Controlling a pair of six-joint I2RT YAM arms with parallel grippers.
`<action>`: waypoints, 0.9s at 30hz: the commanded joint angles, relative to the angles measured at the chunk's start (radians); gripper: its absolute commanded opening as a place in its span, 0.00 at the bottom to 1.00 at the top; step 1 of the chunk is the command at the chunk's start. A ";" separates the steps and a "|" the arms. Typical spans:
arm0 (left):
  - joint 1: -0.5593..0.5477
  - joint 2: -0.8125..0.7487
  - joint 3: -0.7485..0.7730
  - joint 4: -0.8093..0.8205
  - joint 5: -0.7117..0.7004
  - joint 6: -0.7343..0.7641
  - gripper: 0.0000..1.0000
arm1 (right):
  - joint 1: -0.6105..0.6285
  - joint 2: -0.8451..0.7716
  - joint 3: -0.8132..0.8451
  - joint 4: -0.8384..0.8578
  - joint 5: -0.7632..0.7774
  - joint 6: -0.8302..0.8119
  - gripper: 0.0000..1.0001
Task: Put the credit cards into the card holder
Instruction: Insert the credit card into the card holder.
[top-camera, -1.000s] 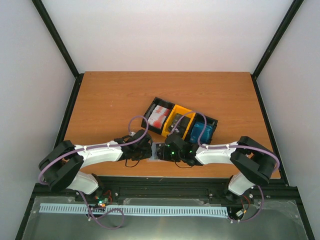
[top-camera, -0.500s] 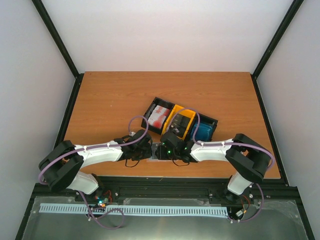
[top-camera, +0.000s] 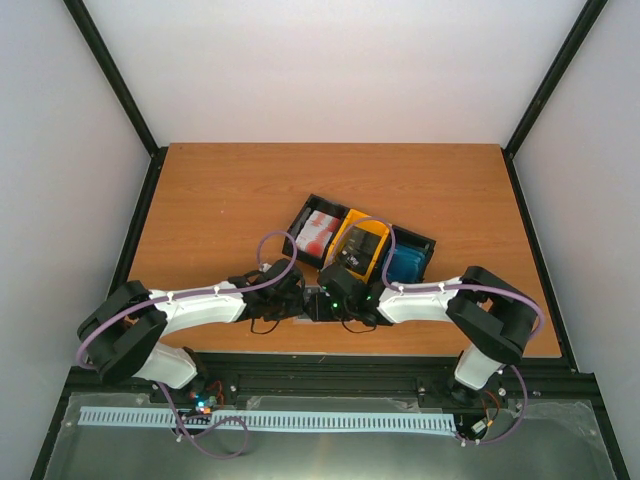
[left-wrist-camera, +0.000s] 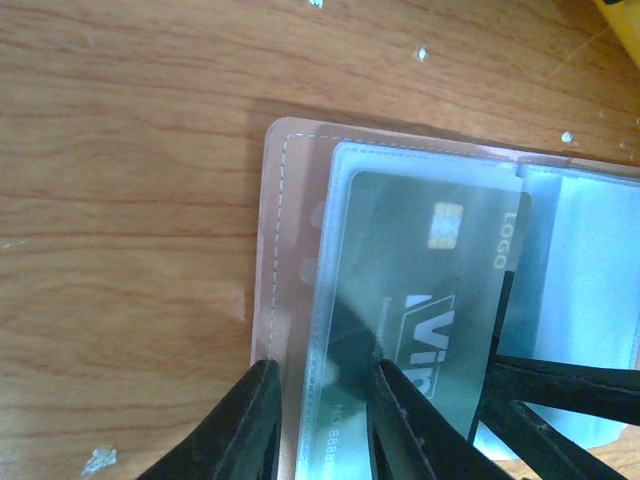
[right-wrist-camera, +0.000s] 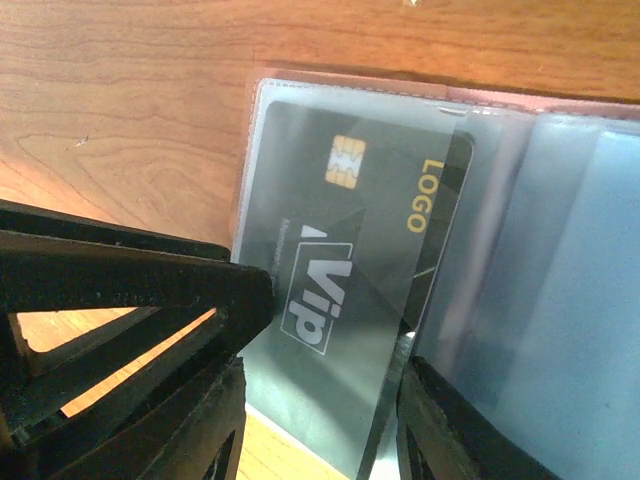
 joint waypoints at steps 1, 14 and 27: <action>0.002 0.018 -0.007 -0.058 -0.017 -0.021 0.28 | 0.017 -0.025 0.014 -0.067 0.052 -0.014 0.43; 0.001 -0.267 0.035 -0.185 -0.180 -0.011 0.74 | -0.070 -0.422 0.118 -0.489 0.350 -0.263 0.60; 0.131 -0.504 -0.033 0.029 0.046 0.146 1.00 | -0.296 -0.522 0.287 -0.684 0.324 -0.546 0.70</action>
